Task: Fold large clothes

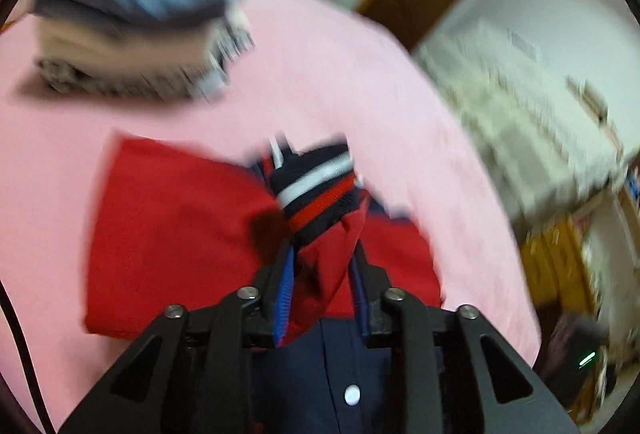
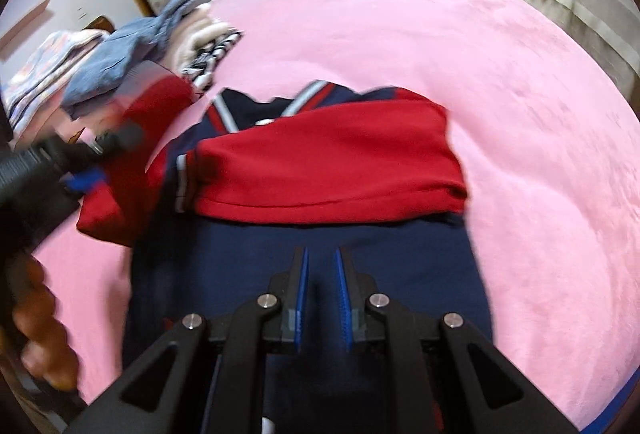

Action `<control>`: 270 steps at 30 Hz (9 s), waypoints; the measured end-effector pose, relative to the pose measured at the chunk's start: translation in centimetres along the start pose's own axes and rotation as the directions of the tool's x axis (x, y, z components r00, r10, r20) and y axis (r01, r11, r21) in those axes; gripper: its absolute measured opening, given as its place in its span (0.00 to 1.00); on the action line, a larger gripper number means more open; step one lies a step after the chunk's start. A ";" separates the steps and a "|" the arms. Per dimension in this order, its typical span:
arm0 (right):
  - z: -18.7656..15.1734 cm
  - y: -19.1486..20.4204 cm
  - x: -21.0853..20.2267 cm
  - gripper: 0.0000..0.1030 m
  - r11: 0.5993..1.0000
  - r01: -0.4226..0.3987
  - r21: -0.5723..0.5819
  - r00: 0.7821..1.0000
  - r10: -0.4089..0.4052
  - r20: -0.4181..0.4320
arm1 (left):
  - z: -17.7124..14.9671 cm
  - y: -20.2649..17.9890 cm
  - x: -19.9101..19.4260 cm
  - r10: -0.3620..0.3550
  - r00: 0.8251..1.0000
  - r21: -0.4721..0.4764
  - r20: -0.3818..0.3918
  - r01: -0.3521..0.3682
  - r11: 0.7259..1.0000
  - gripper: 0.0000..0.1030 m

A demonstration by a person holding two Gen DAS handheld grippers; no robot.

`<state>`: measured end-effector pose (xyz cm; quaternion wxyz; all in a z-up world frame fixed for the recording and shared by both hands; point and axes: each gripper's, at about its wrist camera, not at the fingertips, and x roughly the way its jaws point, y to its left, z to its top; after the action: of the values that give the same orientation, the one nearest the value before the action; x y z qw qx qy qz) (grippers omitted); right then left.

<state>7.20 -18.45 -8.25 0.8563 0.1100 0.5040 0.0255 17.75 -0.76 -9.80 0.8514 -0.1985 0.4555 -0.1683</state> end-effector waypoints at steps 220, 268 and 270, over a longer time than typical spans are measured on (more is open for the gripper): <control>-15.8 -7.7 -5.0 0.13 0.975 -0.187 -0.117 0.978 0.174 -0.113 | -23.1 7.4 -10.0 -0.048 0.975 -0.107 -0.218 0.025 0.994 0.12; 11.0 -6.8 5.6 0.63 0.981 -0.191 0.026 0.980 0.189 0.059 | 2.2 12.2 1.7 0.077 0.997 -0.237 0.007 -0.073 0.969 0.42; 11.5 -6.6 6.7 0.61 0.983 -0.183 0.022 0.982 0.182 0.047 | 2.6 11.7 2.3 0.083 0.997 -0.224 -0.002 -0.081 0.971 0.34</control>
<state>19.98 -25.71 -10.04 0.8597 0.1678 0.4730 0.0948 22.41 8.77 -15.85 0.8314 -0.2749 0.4762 -0.0799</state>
